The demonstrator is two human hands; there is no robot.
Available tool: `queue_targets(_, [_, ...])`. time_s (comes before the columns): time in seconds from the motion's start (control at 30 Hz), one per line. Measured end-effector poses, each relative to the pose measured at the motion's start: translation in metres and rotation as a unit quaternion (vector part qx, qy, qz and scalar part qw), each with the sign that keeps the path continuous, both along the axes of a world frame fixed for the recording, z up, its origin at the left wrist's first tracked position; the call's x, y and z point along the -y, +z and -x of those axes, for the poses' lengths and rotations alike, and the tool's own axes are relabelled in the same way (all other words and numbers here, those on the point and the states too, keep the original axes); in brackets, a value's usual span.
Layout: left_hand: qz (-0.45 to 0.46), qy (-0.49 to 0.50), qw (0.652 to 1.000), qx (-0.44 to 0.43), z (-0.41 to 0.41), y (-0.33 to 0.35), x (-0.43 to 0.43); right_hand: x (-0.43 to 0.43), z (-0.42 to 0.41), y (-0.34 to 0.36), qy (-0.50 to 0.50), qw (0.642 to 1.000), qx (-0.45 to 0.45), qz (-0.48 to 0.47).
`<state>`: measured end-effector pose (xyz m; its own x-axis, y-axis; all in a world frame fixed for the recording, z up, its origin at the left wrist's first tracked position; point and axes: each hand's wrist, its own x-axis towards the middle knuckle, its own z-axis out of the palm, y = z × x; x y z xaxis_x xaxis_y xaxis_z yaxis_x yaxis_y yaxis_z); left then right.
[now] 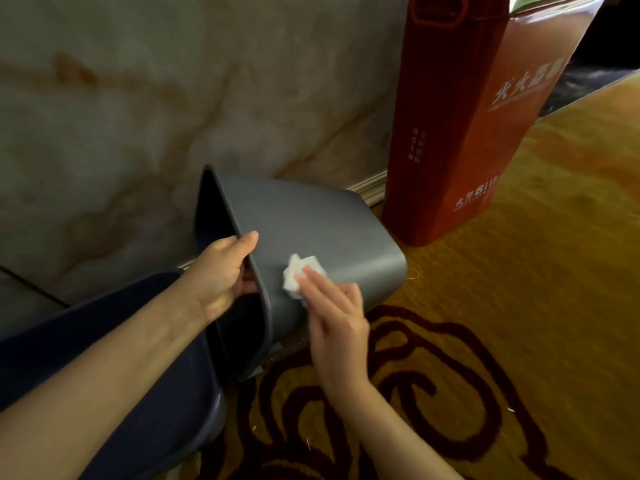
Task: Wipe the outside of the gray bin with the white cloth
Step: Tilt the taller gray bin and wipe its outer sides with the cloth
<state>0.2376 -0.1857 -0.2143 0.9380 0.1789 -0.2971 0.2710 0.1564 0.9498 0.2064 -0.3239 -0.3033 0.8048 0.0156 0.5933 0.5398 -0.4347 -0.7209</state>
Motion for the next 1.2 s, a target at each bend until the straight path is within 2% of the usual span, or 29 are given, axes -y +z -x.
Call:
queue_targets(0.1, [-0.007, 0.012, 1.0, 0.003, 0.0, -0.001, -0.003, 0.031, -0.035, -0.02, -0.099, 0.992, -0.077, -0.014])
queue_targets(0.2, [-0.002, 0.008, 1.0, -0.002, -0.001, -0.002, -0.005, 0.074, -0.066, -0.047, -0.19, 0.965, -0.172, -0.063])
queue_targets(0.27, [0.006, 0.012, 1.0, -0.007, -0.003, -0.001, -0.004, 0.09, -0.079, -0.056, -0.196, 0.945, -0.239, -0.11])
queue_targets(0.33, [0.019, 0.024, 0.999, -0.01, -0.006, 0.002, -0.004, 0.092, -0.084, -0.056, -0.183, 0.939, -0.264, -0.123])
queue_targets(0.47, [0.063, 0.048, 0.997, -0.019, -0.009, 0.01, -0.011, 0.092, -0.08, -0.032, -0.216, 0.949, -0.211, -0.095])
queue_targets(0.6, [0.104, 0.026, 0.993, -0.04, -0.021, 0.019, -0.02, 0.103, -0.072, 0.007, -0.161, 0.974, -0.15, -0.051])
queue_targets(0.7, [0.111, 0.047, 0.99, -0.066, -0.024, 0.017, -0.02, 0.097, -0.065, 0.029, -0.139, 0.985, -0.103, -0.01])
queue_targets(0.8, [0.128, 0.084, 0.988, -0.036, -0.023, 0.019, -0.025, 0.08, -0.068, 0.042, -0.12, 0.99, -0.063, 0.028])
queue_targets(0.87, [0.146, 0.04, 0.988, -0.019, -0.015, 0.027, -0.039, 0.063, -0.075, 0.047, -0.092, 0.992, -0.054, 0.07])
queue_targets(0.93, [0.098, -0.053, 0.993, -0.041, 0.003, 0.031, -0.059, 0.045, -0.08, 0.045, -0.083, 0.988, -0.065, 0.112])
queue_targets(1.0, [0.031, -0.104, 0.992, -0.066, 0.023, 0.025, -0.073, 0.033, -0.083, 0.04, -0.101, 0.986, -0.081, 0.108])
queue_targets(1.1, [0.028, -0.06, 0.998, -0.017, 0.034, 0.009, -0.074, 0.017, -0.081, 0.04, -0.115, 0.983, -0.1, 0.099])
queue_targets(1.2, [0.046, -0.002, 0.998, 0.036, 0.027, 0.005, -0.056, -0.01, -0.066, 0.048, -0.056, 0.992, -0.046, 0.107])
